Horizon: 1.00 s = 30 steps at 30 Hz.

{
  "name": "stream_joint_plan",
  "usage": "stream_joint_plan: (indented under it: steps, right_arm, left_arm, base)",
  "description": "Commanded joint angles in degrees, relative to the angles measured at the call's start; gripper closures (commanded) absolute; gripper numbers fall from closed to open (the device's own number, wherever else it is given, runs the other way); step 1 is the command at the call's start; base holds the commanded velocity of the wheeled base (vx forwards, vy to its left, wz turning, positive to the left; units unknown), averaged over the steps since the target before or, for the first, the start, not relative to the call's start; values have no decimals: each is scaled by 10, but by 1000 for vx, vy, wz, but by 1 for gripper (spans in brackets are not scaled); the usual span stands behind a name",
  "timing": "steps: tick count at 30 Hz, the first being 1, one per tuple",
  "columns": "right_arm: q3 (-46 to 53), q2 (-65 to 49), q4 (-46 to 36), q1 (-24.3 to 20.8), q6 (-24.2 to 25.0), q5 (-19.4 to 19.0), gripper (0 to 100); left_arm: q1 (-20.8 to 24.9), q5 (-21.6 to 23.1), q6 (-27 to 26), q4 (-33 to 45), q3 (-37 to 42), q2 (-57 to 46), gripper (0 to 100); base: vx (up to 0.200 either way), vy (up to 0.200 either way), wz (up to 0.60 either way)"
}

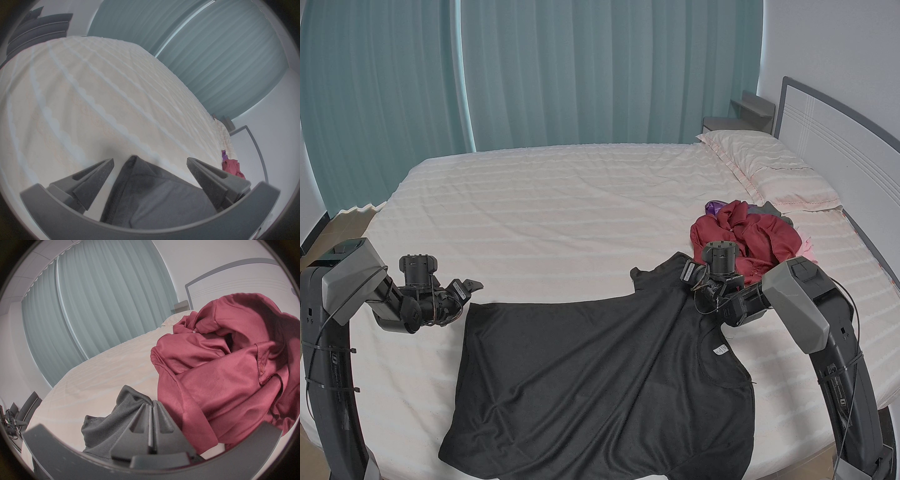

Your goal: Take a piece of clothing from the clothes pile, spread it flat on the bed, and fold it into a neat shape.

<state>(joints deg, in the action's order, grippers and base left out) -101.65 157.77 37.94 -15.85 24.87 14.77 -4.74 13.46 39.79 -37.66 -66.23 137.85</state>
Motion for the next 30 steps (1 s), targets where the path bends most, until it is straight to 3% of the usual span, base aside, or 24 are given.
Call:
stream_joint_plan:
  steps: [1, 19, 20, 30]
  right_arm:
    - [17, -6, 0, -8, 1, 1, 100]
    - [29, -8, 12, -9, 0, 2, 100]
    - [29, -8, 12, -9, 0, 2, 100]
    - [27, -6, 12, -4, 0, 0, 100]
  left_arm:
    - [10, 9, -2, 3, -10, 15, 0]
    - [14, -9, -45, 21, -42, 40, 0]
    - [17, -9, -47, 21, -42, 45, 100]
    - [3, -13, -69, 39, -72, 65, 100]
  base:
    - [0, 0, 0]
    - [0, 0, 0]
    - [0, 0, 0]
    - [0, 0, 0]
